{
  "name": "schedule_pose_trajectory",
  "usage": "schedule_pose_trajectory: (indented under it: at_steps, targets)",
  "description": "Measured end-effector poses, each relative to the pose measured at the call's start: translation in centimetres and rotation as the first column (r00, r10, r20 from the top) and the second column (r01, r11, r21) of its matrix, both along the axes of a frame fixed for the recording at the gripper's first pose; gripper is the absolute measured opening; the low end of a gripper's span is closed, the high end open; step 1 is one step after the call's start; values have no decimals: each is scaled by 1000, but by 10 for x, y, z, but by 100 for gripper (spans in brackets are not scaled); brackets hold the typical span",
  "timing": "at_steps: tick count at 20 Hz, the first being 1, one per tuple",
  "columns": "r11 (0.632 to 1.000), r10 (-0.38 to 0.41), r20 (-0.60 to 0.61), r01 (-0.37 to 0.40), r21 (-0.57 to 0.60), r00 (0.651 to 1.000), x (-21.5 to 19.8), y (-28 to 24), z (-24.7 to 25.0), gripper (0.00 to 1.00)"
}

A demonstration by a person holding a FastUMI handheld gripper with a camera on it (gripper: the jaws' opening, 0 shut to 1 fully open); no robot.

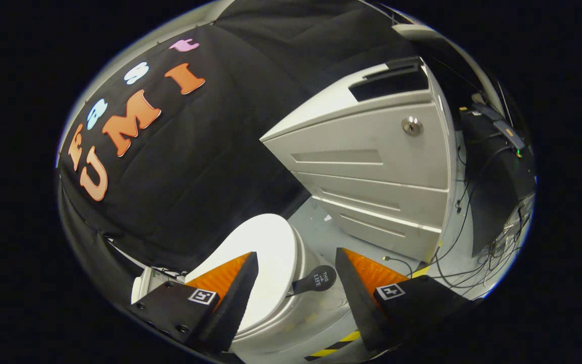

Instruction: Open the toilet lid.

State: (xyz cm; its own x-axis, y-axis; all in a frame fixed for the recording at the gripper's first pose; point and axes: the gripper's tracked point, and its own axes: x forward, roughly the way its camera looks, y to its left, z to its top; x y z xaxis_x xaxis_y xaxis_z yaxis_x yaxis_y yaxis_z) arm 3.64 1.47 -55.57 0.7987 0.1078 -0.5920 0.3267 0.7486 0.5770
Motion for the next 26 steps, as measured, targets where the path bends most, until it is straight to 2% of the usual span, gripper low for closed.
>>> schedule_pose_trajectory:
  at_steps: [9,11,15,16,17,18,21,22,23,24,25,26]
  targets:
    - [973,-69,-129,95,209,989,-5,-3,-62,96]
    - [957,-92,-144,127,262,985,-6,-1,-70,85]
    - [942,-95,-183,148,302,979,-5,3,-87,78]
    - [932,-101,-183,157,326,978,-3,4,-87,74]
    - [922,-111,-177,168,349,978,2,5,-87,74]
    - [914,-123,-176,181,364,977,3,4,-85,67]
    - [906,-121,-191,187,379,974,8,6,-84,38]
    - [904,-124,-198,193,381,972,7,7,-84,37]
    - [895,-121,-194,192,402,973,6,6,-80,31]
    - [885,-134,-185,202,419,973,8,6,-77,31]
    - [881,-133,-185,202,428,974,7,7,-75,24]
    - [872,-147,-179,213,441,973,6,7,-71,23]
